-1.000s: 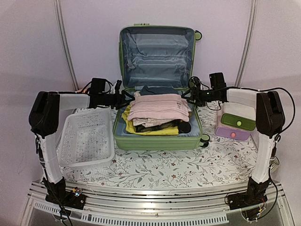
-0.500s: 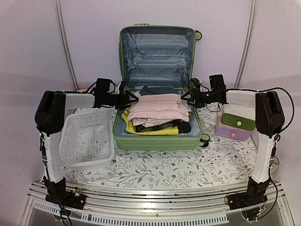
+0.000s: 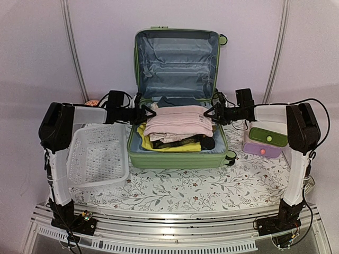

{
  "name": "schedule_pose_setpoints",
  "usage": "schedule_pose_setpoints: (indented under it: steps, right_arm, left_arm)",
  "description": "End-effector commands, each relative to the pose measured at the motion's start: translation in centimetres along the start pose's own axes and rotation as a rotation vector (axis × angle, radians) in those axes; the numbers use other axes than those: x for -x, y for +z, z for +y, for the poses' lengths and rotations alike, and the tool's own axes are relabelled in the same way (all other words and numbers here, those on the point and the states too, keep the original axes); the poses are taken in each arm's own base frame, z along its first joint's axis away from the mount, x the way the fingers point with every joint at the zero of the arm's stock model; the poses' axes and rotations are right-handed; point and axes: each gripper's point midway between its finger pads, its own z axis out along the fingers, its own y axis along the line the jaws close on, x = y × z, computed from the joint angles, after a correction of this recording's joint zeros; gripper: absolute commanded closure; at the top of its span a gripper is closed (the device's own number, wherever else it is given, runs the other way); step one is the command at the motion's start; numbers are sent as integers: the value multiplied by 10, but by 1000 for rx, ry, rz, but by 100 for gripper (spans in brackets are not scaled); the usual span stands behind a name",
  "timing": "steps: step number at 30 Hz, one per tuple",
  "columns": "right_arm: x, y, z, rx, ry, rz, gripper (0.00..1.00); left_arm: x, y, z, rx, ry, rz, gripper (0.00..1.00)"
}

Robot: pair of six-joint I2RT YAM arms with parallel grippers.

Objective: Open, take out, and arrange the luggage
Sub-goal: Adjust the clothes in the opened luggage.

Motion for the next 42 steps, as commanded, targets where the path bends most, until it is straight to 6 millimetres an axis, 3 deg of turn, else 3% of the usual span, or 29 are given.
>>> schedule_pose_setpoints:
  steps: [1,4,9,15,22,28,32,35,42]
  right_arm:
    - [14,-12,17,35,-111,-100,35]
    - [23,-14,24,57,-139,-142,32]
    - [24,-14,31,105,-138,-156,34]
    - [18,-12,33,136,-134,-130,48]
    - [19,-9,33,147,-122,-116,46]
    - [23,-16,45,165,-140,-126,62]
    - [29,-24,57,177,-152,-141,87]
    - [33,-31,69,187,-155,-153,95]
    - [39,-37,96,129,-126,-151,96]
  left_arm:
    - [13,-19,-25,-57,107,-133,33]
    - [18,-30,-38,-145,121,-196,32]
    - [13,-32,-43,-172,149,-218,31]
    - [8,-23,-42,-213,127,-168,45]
    - [8,-12,-30,-177,87,-128,44]
    - [13,-20,-40,-183,112,-141,54]
    - [17,-16,-36,-150,92,-117,65]
    - [20,-16,-29,-87,96,-116,61]
    - [16,-24,-20,5,93,-121,49]
